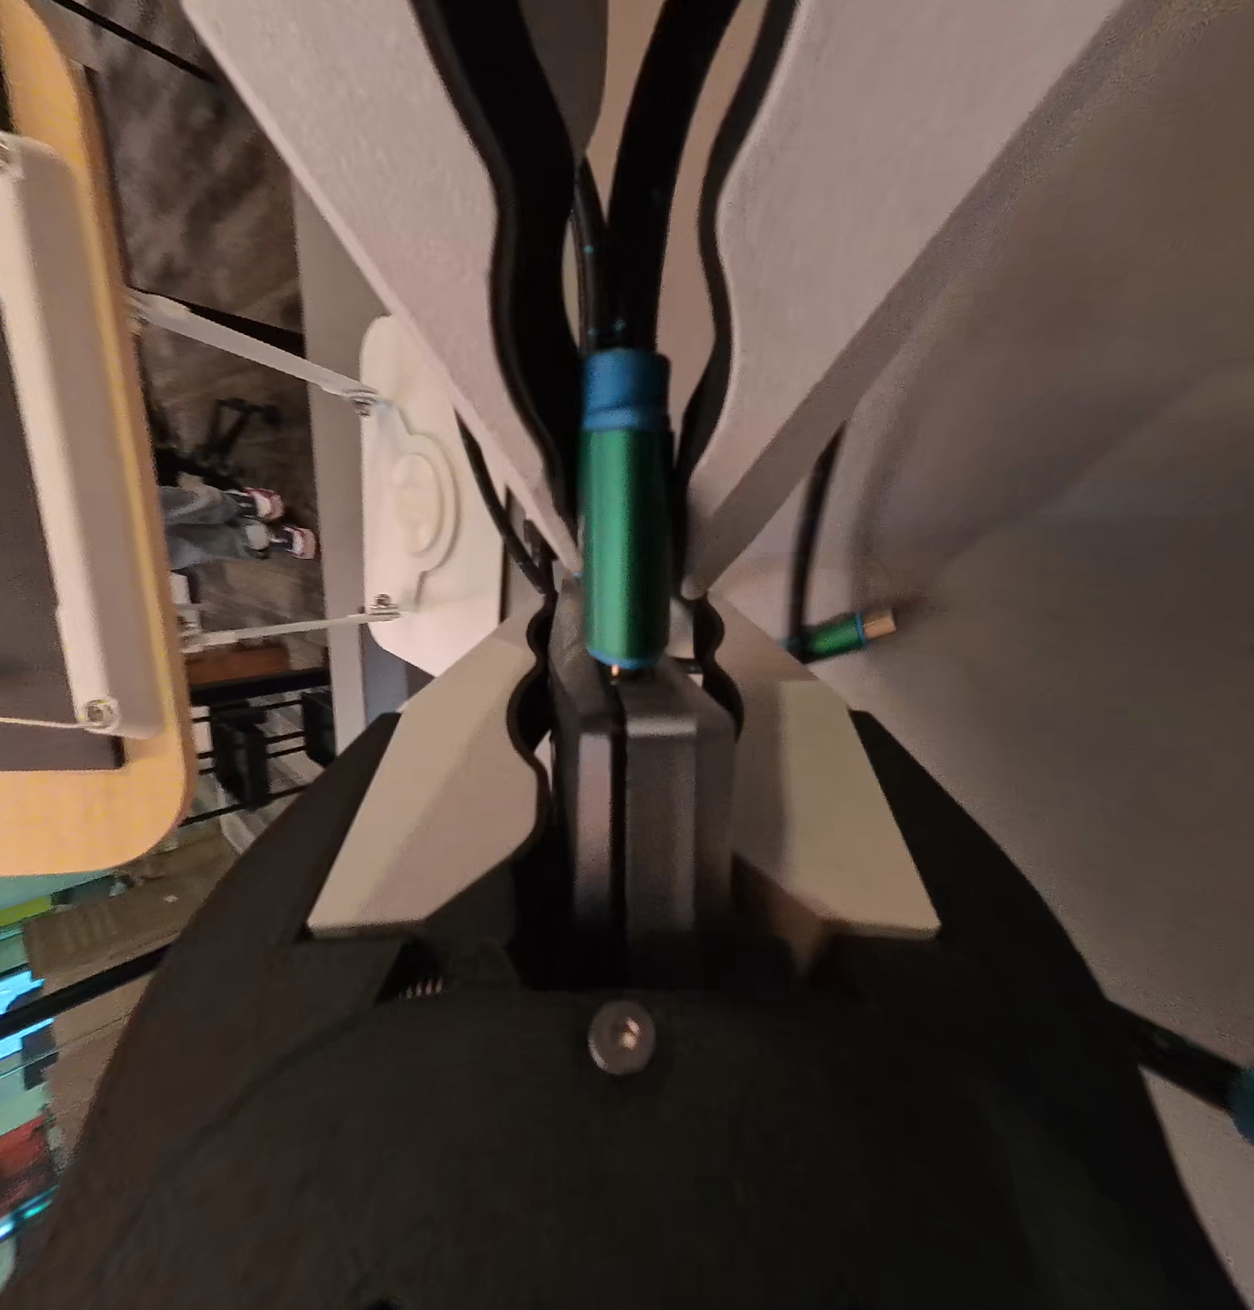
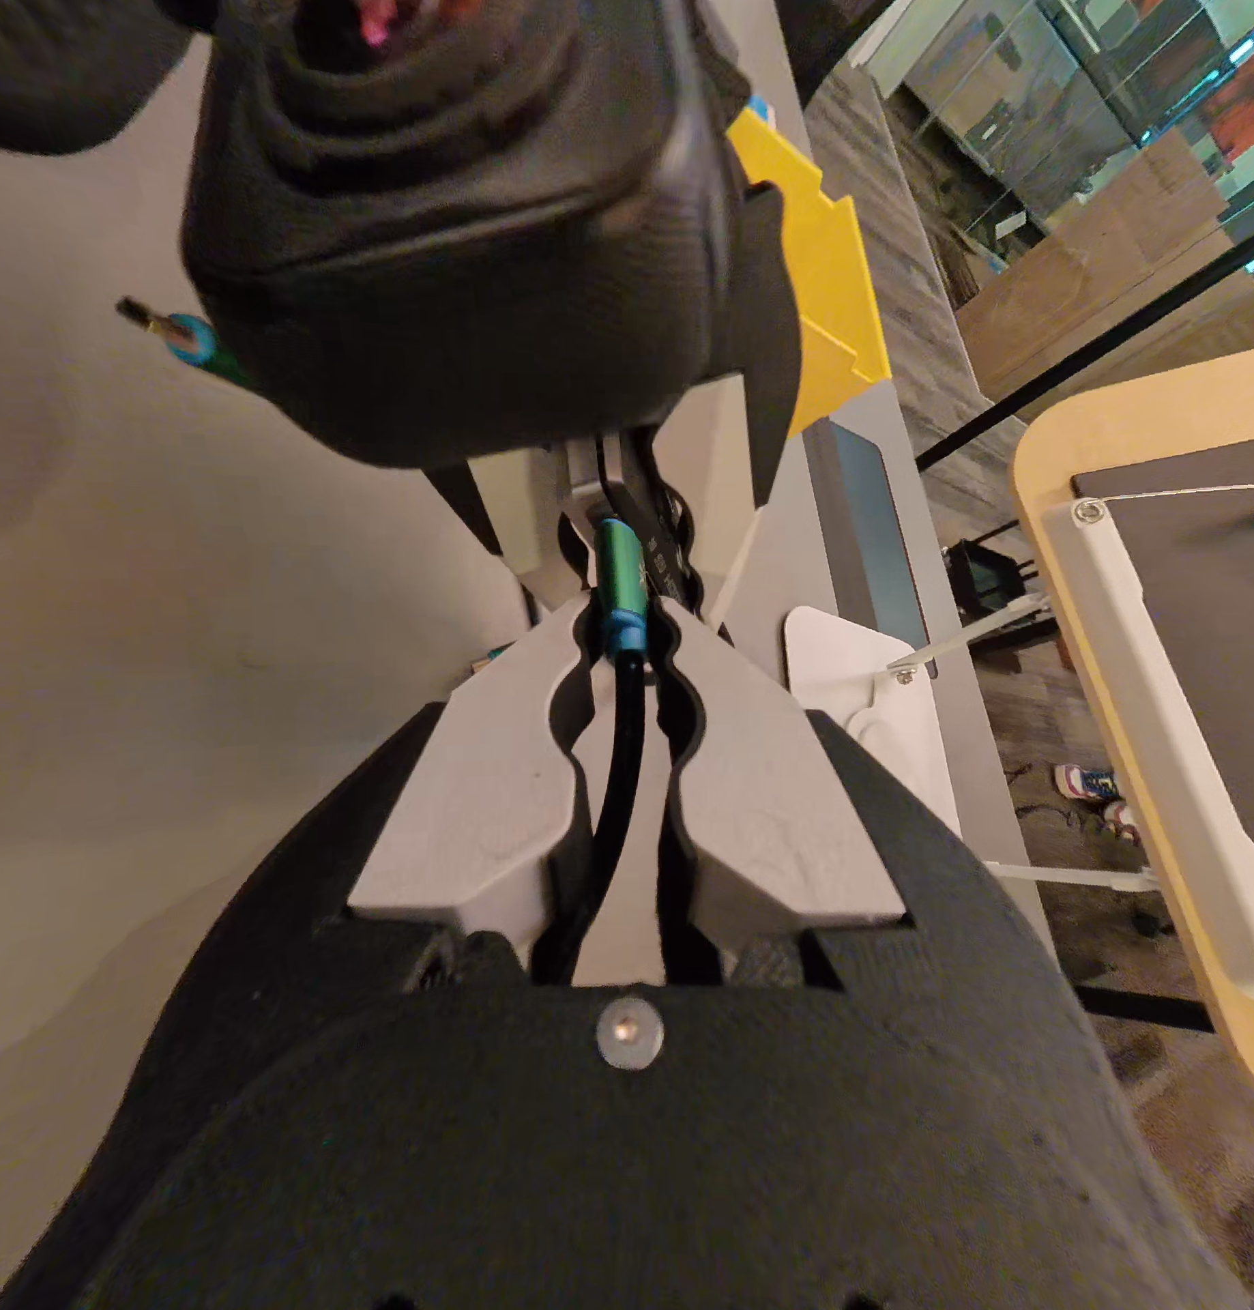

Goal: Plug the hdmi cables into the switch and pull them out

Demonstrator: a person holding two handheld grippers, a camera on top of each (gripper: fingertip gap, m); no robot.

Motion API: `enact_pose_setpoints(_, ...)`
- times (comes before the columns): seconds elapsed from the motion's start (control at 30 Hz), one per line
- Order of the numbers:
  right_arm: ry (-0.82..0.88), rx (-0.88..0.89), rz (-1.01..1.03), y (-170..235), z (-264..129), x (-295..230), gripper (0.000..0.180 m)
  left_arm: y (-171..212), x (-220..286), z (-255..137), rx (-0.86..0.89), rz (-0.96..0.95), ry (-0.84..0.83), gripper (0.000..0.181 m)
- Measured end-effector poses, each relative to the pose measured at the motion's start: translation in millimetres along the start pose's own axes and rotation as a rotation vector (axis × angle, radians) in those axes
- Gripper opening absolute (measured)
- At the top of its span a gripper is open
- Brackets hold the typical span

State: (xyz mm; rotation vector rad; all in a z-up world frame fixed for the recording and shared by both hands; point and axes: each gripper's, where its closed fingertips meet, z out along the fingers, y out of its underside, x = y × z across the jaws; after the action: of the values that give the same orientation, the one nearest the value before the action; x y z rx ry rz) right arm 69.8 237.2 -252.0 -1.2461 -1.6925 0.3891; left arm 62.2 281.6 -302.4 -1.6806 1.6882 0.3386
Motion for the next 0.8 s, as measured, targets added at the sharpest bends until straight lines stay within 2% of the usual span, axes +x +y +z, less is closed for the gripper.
enact_pose_setpoints(0.03,0.005,0.01,-0.001,-1,-1,1,0.01,-1,-3,-1,0.005,0.006,-0.018,0.036)
enact_pose_setpoints(0.3,0.064,0.065,-0.069,-11,-7,5,0.01,-2,-15,-4,0.016,0.046,-0.125,0.034)
enact_pose_setpoints(0.43,0.097,0.096,-0.104,-19,-17,10,0.024,5,-17,-3,-0.002,0.045,-0.128,0.034)
enact_pose_setpoints(0.53,0.084,0.087,-0.115,-21,-19,8,0.024,9,-20,-4,-0.018,0.047,-0.158,0.034)
enact_pose_setpoints(0.8,-0.111,0.104,0.177,-19,-14,-1,0.023,4,-35,-13,-0.063,0.174,-0.348,0.034)
